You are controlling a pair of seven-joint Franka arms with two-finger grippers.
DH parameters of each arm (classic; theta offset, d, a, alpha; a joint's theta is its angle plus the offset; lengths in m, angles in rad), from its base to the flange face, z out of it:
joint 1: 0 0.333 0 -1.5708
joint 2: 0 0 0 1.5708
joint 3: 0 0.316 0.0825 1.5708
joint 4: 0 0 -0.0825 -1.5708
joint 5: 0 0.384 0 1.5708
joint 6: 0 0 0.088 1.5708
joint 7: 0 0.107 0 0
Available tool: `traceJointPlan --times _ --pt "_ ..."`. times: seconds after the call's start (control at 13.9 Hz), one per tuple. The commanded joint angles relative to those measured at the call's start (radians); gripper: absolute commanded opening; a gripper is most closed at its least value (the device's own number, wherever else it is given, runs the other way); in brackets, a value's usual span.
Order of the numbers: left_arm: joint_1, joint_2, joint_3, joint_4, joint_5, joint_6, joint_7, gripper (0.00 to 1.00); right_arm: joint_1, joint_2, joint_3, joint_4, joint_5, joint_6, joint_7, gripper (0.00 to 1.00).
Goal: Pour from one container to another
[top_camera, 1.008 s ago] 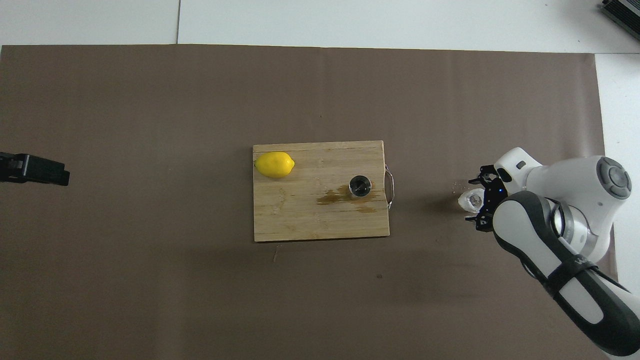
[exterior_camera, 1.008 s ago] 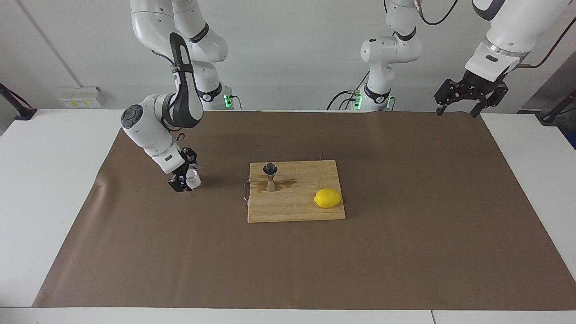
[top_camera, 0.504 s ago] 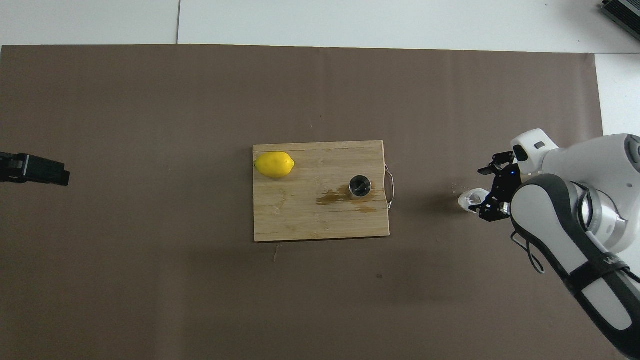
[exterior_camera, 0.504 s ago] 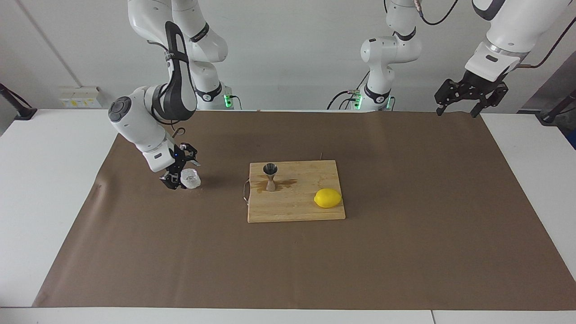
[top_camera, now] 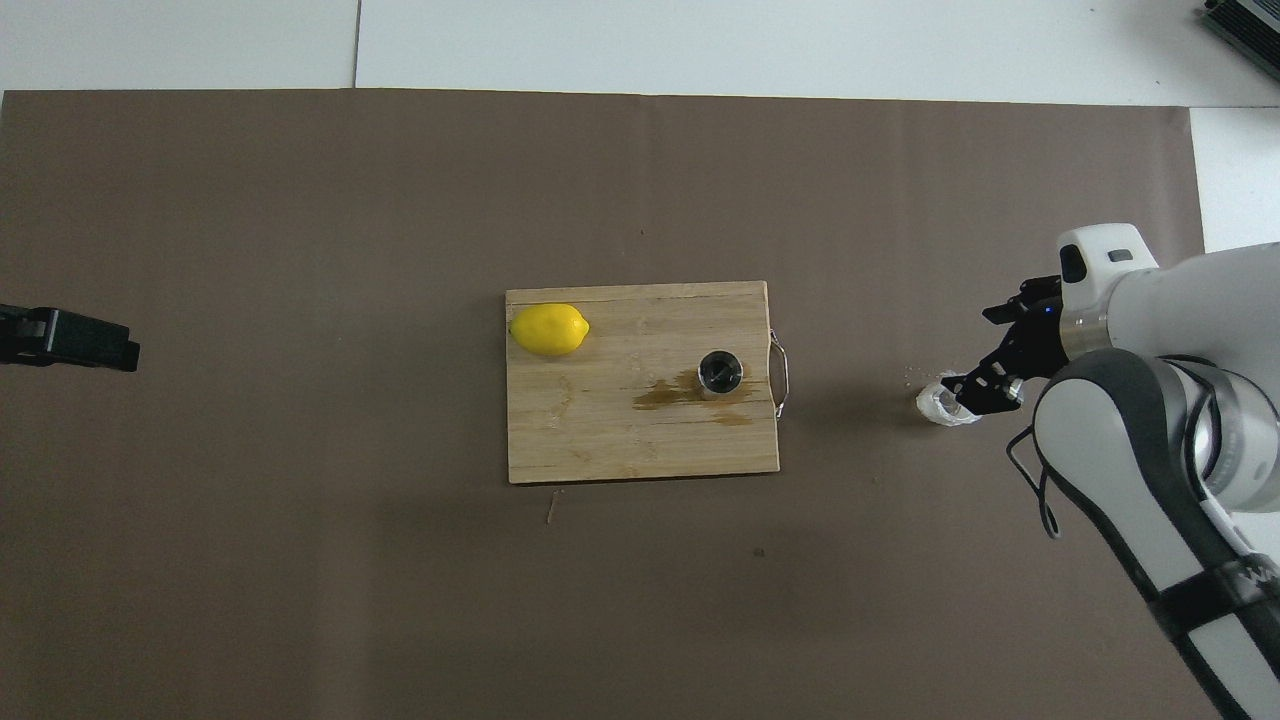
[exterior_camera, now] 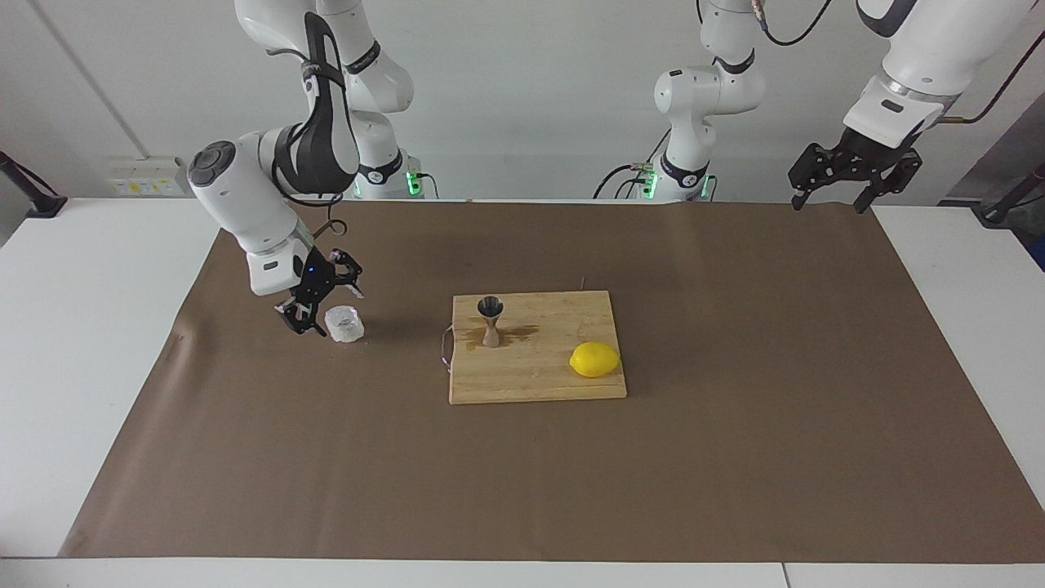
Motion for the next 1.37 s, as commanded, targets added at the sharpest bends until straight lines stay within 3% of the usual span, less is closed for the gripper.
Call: traceJointPlan --times 0.0,0.58,0.86,1.08,1.3 --pt "0.012 -0.029 -0.004 -0.028 -0.013 -0.003 -0.006 1.0 0.01 0.009 0.008 0.09 -0.066 -0.043 0.133 1.0" --pt "0.012 -0.029 -0.004 -0.028 -0.013 -0.003 -0.006 1.0 0.057 -0.026 0.009 0.159 -0.083 -0.144 0.816 1.0" --pt "0.012 -0.029 -0.004 -0.028 -0.013 -0.003 -0.006 1.0 0.057 -0.072 0.009 0.236 -0.208 -0.257 0.968 1.0" --pt "0.012 -0.029 -0.004 -0.028 -0.013 -0.003 -0.006 1.0 0.059 -0.054 0.011 0.39 -0.215 -0.412 1.051 1.0" --pt "0.012 -0.029 -0.004 -0.028 -0.013 -0.003 -0.006 1.0 0.06 -0.063 0.012 0.418 -0.198 -0.45 1.149 1.0"
